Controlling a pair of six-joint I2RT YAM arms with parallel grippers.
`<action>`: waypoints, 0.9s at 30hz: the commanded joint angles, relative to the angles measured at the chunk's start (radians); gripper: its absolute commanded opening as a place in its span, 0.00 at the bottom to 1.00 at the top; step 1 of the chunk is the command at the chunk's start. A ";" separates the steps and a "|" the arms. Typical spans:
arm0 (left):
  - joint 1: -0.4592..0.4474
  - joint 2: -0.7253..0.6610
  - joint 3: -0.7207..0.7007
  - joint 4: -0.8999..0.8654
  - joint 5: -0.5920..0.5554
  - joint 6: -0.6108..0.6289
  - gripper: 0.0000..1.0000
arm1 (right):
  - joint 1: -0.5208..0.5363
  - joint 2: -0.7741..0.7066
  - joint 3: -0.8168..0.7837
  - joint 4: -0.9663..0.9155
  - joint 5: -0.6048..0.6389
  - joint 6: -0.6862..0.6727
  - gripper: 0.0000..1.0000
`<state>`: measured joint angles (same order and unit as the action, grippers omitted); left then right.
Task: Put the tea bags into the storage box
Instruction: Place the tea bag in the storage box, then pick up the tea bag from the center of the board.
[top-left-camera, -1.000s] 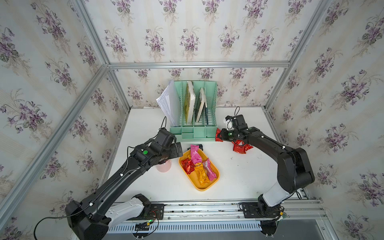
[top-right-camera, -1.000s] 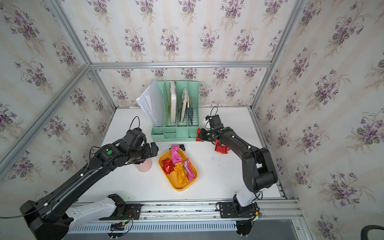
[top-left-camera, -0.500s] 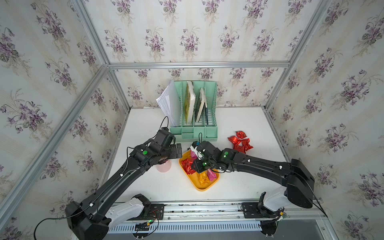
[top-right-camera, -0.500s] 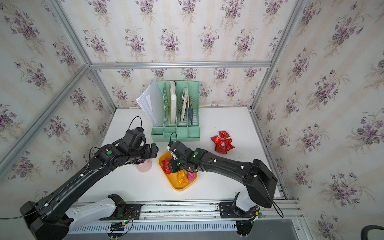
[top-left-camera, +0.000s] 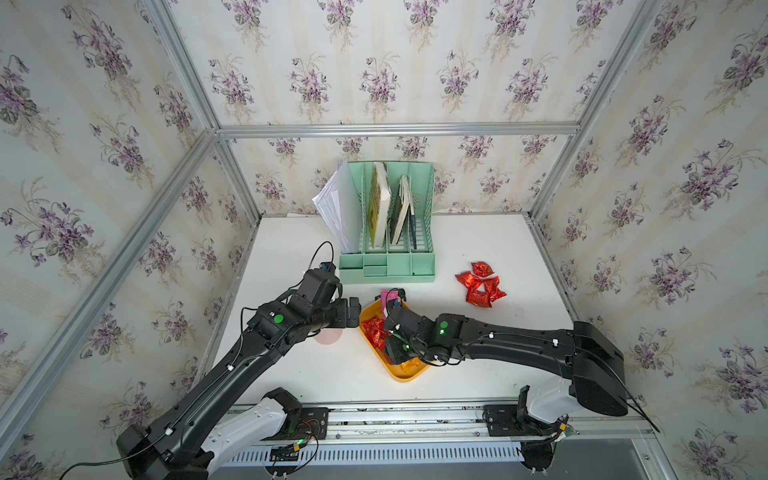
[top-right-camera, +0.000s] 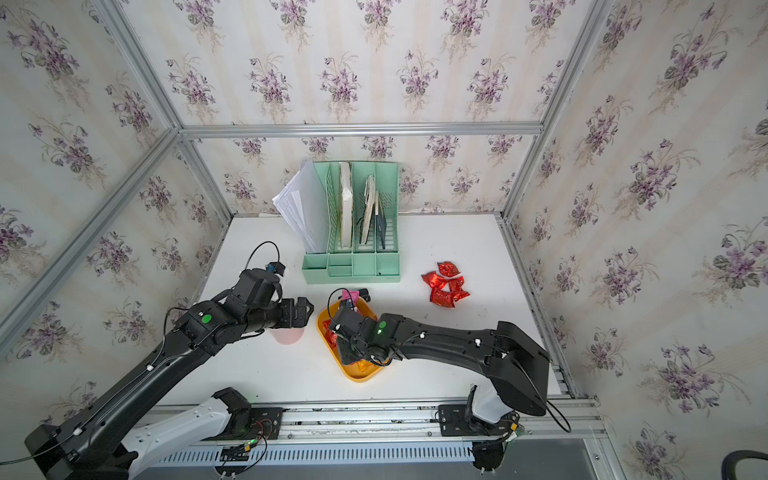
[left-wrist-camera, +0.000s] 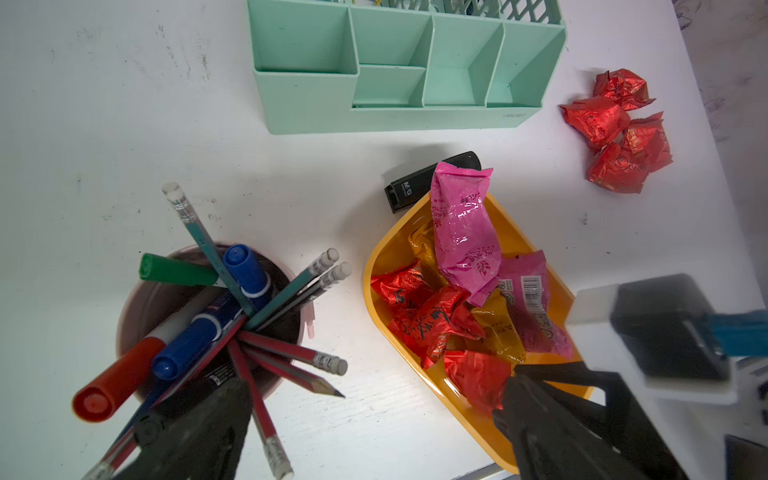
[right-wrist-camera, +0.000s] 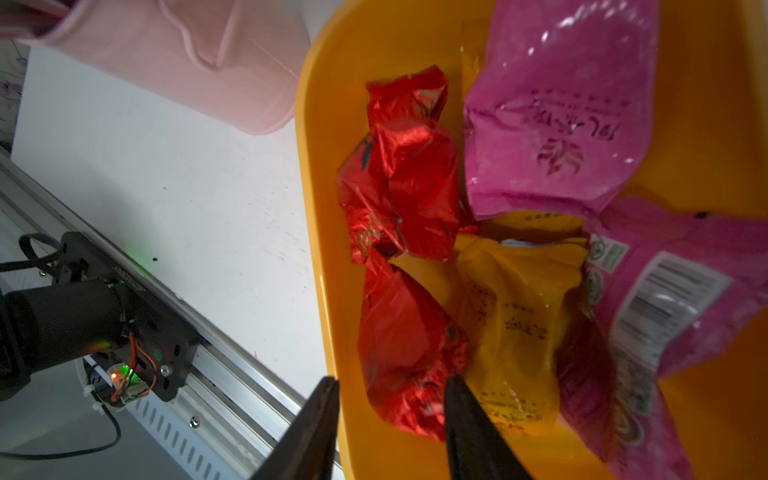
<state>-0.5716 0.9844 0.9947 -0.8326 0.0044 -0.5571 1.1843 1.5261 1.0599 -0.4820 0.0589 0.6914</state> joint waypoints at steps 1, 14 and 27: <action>0.001 0.016 -0.001 0.025 0.008 0.023 0.99 | -0.013 -0.028 0.026 -0.031 0.085 -0.007 0.65; 0.000 0.204 0.114 0.138 -0.007 -0.048 0.99 | -0.695 -0.109 0.042 -0.138 0.006 -0.035 0.68; 0.000 0.342 0.172 0.176 -0.018 -0.082 0.99 | -1.045 0.018 -0.089 0.024 -0.254 0.110 0.69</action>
<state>-0.5716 1.3098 1.1450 -0.6750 -0.0013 -0.6384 0.1448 1.5311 0.9787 -0.5198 -0.0998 0.7162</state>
